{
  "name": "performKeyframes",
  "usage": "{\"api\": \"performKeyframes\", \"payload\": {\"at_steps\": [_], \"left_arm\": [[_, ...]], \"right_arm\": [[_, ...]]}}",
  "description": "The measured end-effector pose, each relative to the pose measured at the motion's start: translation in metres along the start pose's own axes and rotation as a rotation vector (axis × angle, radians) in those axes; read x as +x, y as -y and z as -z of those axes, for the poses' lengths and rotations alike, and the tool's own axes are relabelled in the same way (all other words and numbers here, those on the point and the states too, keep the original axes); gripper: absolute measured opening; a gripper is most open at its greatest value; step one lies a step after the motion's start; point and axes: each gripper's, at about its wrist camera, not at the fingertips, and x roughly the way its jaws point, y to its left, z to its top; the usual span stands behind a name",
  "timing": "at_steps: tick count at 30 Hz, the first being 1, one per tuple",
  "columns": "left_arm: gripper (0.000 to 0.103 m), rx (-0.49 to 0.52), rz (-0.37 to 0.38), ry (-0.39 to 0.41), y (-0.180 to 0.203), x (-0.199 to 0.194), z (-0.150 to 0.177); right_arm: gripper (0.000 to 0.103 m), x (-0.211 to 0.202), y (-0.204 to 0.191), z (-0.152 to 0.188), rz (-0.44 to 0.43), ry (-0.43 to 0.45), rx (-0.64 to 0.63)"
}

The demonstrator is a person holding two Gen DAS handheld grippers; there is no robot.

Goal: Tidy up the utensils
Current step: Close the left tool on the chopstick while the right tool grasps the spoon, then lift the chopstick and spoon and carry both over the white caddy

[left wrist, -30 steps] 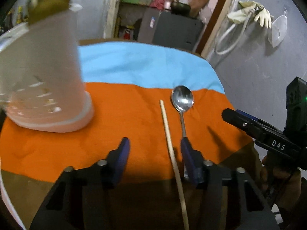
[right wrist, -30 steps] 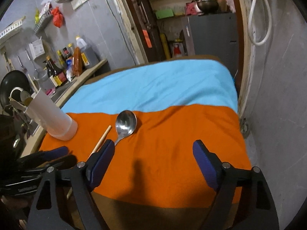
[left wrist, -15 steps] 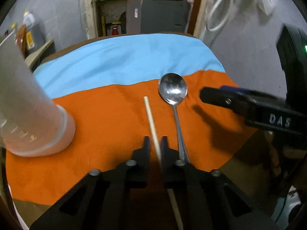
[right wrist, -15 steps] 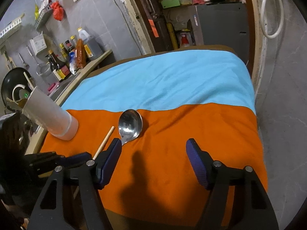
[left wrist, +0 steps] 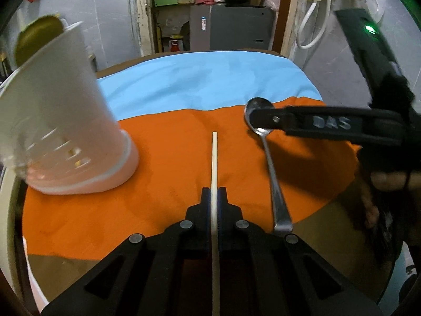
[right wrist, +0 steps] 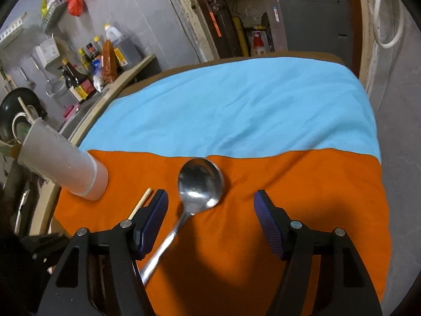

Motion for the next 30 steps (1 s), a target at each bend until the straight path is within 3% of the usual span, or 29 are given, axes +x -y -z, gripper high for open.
{"api": "performKeyframes", "payload": {"at_steps": [12, 14, 16, 24, 28, 30], "left_arm": [[0.003, -0.076, -0.004, -0.022, -0.014, -0.004, 0.009], [0.003, -0.092, 0.01, -0.03, -0.016, -0.004, 0.008], [0.003, -0.1, 0.021, -0.045, -0.017, -0.003, 0.005], [0.003, -0.076, 0.054, -0.113, -0.024, 0.003, -0.011], [0.002, -0.123, 0.087, -0.062, -0.033, 0.001, -0.006], [0.002, -0.168, 0.134, 0.006, -0.038, -0.01, 0.002]], "right_arm": [[0.058, 0.019, -0.026, -0.002, 0.202, 0.014, -0.085], [0.051, 0.017, -0.024, -0.001, 0.21, 0.017, -0.084], [0.041, 0.014, -0.021, 0.001, 0.199, 0.02, -0.068], [0.041, 0.005, -0.025, 0.014, 0.159, 0.018, -0.078], [0.04, -0.001, -0.018, 0.017, 0.096, 0.05, -0.04], [0.04, -0.009, -0.012, 0.019, 0.046, 0.085, -0.017]]}}
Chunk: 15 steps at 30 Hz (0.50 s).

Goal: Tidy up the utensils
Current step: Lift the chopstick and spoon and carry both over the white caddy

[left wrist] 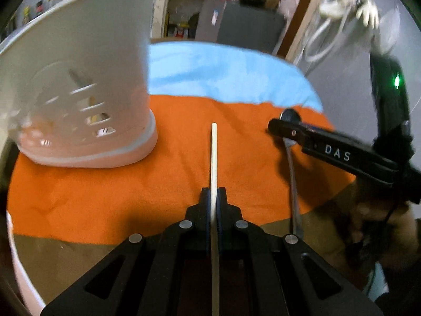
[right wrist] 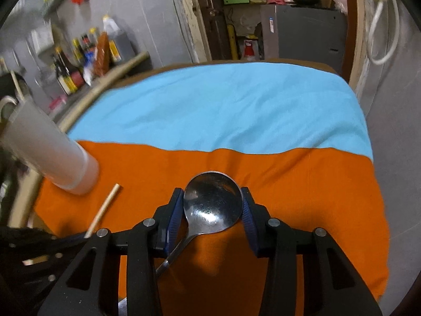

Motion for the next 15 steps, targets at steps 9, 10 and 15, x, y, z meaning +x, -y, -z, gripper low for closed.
{"api": "performKeyframes", "payload": {"at_steps": [9, 10, 15], "left_arm": [[0.002, -0.065, 0.126, 0.373, 0.0, -0.067, 0.014], [0.002, -0.063, 0.129, 0.396, -0.001, -0.072, 0.014], [0.002, -0.043, 0.126, 0.471, 0.002, -0.085, 0.009]], "right_arm": [[0.04, -0.057, -0.024, 0.016, -0.045, 0.269, -0.102], [0.04, -0.062, -0.025, 0.018, -0.044, 0.29, -0.106], [0.04, -0.078, -0.038, 0.024, -0.019, 0.379, -0.127]]}}
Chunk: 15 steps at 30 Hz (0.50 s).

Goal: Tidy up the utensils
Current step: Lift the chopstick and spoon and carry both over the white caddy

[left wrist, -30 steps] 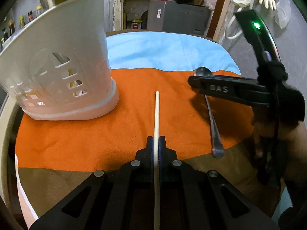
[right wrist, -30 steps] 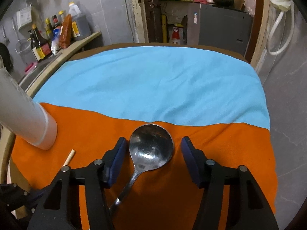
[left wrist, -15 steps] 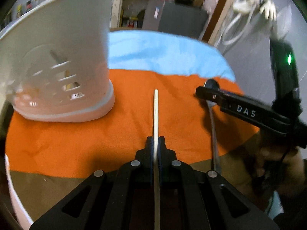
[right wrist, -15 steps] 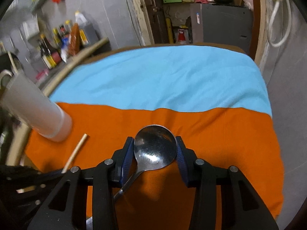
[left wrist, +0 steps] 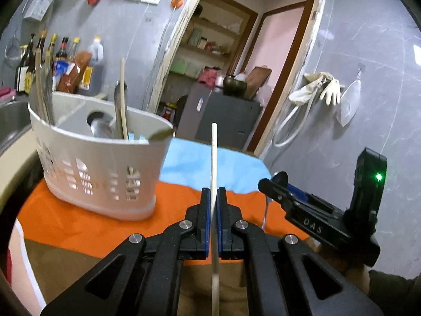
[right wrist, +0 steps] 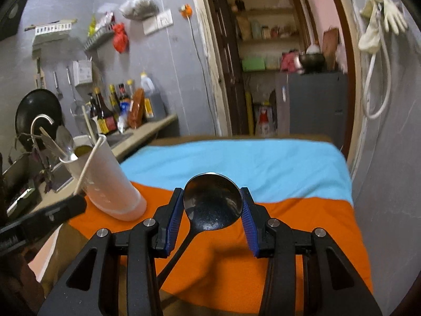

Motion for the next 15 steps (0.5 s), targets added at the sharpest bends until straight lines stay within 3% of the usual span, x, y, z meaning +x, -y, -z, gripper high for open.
{"api": "performKeyframes", "payload": {"at_steps": [15], "left_arm": [[0.002, 0.026, 0.005, 0.11, -0.002, -0.044, -0.042]], "right_arm": [[0.04, -0.034, -0.036, -0.045, 0.019, 0.153, -0.016]]}}
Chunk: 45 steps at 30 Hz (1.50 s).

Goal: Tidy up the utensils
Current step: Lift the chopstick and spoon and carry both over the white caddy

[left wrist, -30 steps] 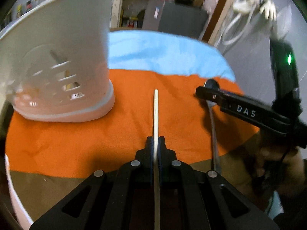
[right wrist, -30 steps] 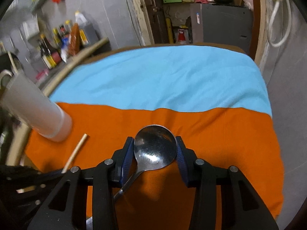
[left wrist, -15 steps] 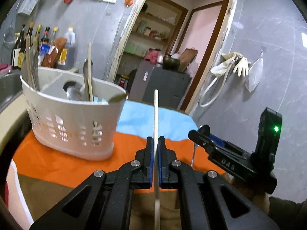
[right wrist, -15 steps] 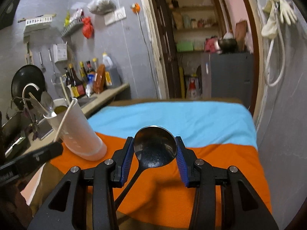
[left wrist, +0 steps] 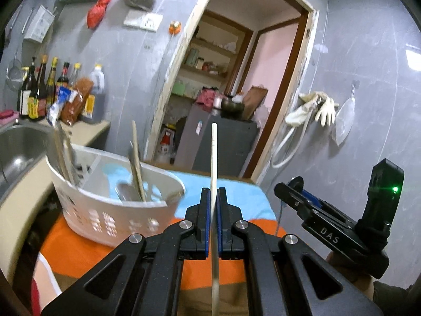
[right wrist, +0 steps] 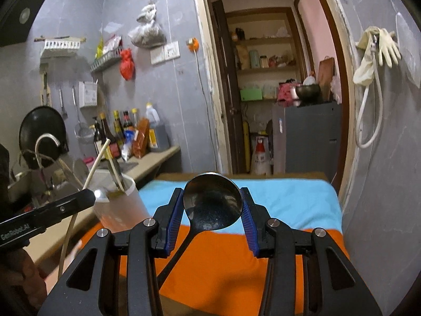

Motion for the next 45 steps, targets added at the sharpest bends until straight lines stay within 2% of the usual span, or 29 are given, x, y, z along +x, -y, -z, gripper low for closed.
{"api": "performKeyframes", "payload": {"at_steps": [8, 16, 21, 26, 37, 45], "left_arm": [[0.002, -0.086, 0.003, 0.154, -0.055, -0.033, -0.056], [0.002, -0.15, -0.042, 0.346, -0.127, -0.046, -0.103], [0.002, -0.218, -0.051, 0.408, -0.167, -0.034, -0.104], [0.002, -0.233, -0.044, 0.461, -0.181, -0.024, -0.094], [0.002, -0.148, -0.144, 0.588, -0.193, -0.009, -0.077], [0.002, -0.073, -0.164, 0.618, -0.188, 0.003, -0.063]], "right_arm": [[0.04, 0.0, -0.03, -0.041, -0.048, 0.148, -0.004], [0.04, 0.024, -0.064, -0.066, -0.044, 0.238, -0.059], [0.04, 0.041, -0.074, -0.064, -0.006, 0.263, -0.071], [0.04, 0.056, -0.082, -0.055, 0.027, 0.279, -0.094], [0.04, 0.081, -0.091, -0.03, 0.068, 0.302, -0.152], [0.04, 0.09, -0.103, -0.017, 0.093, 0.311, -0.244]]}}
